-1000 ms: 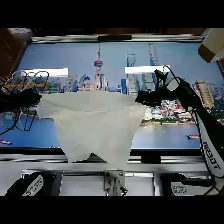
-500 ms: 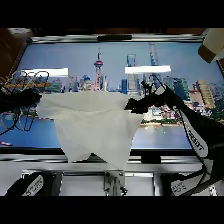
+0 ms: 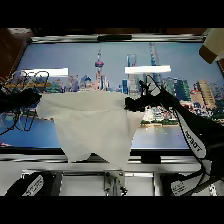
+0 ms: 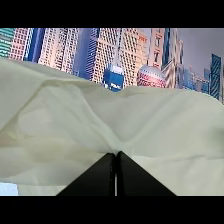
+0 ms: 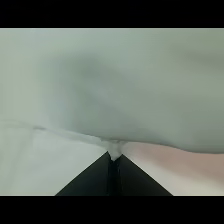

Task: Fold the shirts.

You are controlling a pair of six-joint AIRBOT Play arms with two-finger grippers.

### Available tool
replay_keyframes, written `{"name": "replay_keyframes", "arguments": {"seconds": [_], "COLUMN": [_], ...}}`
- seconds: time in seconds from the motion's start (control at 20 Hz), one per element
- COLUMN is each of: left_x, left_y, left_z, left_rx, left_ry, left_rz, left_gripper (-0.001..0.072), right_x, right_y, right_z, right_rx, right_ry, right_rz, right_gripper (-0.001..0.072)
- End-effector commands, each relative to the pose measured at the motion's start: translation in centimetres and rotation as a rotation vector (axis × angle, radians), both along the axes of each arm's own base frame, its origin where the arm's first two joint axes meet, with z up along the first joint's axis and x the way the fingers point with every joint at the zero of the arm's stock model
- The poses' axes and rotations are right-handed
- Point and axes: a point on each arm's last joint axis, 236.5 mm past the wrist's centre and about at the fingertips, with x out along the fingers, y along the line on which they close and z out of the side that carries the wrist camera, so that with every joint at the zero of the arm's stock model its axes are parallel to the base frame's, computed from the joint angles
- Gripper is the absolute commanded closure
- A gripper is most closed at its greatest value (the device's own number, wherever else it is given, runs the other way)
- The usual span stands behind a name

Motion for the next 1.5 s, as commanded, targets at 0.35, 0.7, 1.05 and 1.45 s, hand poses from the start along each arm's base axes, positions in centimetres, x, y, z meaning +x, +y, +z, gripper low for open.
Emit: {"name": "replay_keyframes", "arguments": {"seconds": [0.35,0.7,1.05,1.45], "left_x": [1.8,-10.1,-21.6,-19.0], "left_y": [2.3,-1.8,-2.0,-2.2], "left_z": [23.6,47.2,50.7,42.2], "left_rx": [0.025,0.175,0.482,0.497], "left_ry": [-0.512,-1.104,-1.239,-0.913], "left_rz": [0.071,0.040,0.167,0.057], "left_gripper": [0.0680,0.0680,0.0680,0.0680], "right_x": [2.7,-7.6,-21.0,-17.0], "right_y": [-6.5,-14.4,-16.1,-19.4], "right_z": [25.5,56.6,64.7,59.2], "right_rx": [-0.006,-0.232,-0.329,-0.475], "right_ry": [-0.636,-1.477,-1.755,-1.499], "right_rz": [0.013,-0.175,-0.296,-0.334], "right_gripper": [0.0672,0.0671,0.0672,0.0672]}}
